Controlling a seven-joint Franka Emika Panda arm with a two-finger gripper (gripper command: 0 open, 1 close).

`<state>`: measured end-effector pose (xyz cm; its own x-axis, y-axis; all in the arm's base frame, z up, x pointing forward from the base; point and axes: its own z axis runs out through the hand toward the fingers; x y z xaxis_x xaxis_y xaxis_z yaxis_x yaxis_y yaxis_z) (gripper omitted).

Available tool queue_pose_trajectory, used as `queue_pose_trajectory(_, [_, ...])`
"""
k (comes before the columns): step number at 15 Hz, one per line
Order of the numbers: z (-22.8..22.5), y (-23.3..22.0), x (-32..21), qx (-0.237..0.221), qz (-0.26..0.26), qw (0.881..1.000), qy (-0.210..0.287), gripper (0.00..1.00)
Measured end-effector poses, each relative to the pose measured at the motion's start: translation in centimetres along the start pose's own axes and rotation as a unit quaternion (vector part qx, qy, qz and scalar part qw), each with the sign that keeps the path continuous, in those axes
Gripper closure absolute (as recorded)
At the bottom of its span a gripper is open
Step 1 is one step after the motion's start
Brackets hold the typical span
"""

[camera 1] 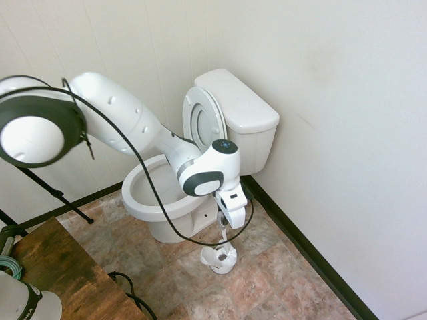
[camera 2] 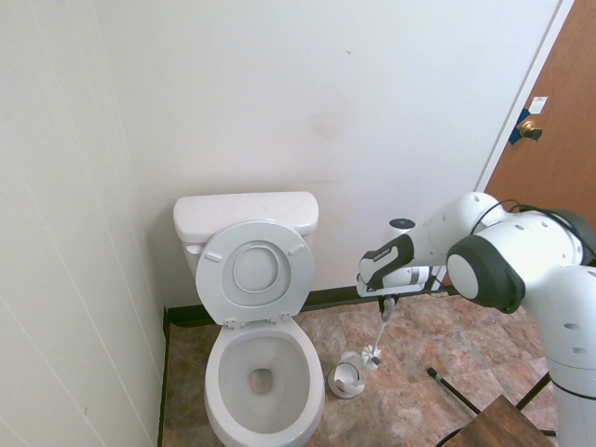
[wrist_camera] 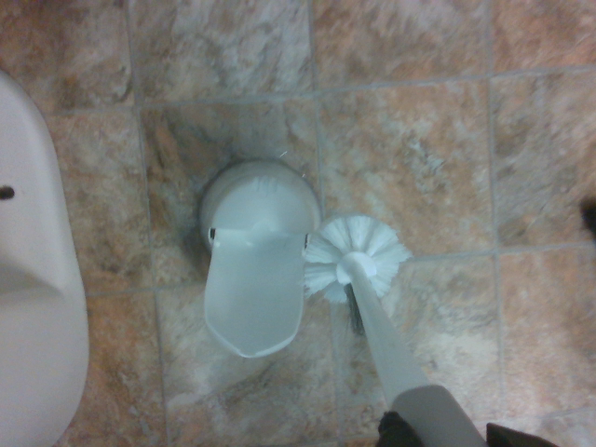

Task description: Clean the toilet

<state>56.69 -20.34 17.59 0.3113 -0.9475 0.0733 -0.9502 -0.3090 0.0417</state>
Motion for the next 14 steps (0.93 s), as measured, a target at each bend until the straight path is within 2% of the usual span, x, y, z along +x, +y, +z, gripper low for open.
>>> queue_pose_trajectory(4, [-8.2, 2.8, -2.9, 0.028, -0.012, 0.999, 0.014, 1.00])
queue_pose_trajectory(9, [-17.0, 2.8, -8.3, 0.054, -0.040, 0.997, 0.025, 1.00])
queue_pose_trajectory(14, [-21.5, 0.5, -16.3, 0.084, -0.092, 0.992, 0.017, 1.00])
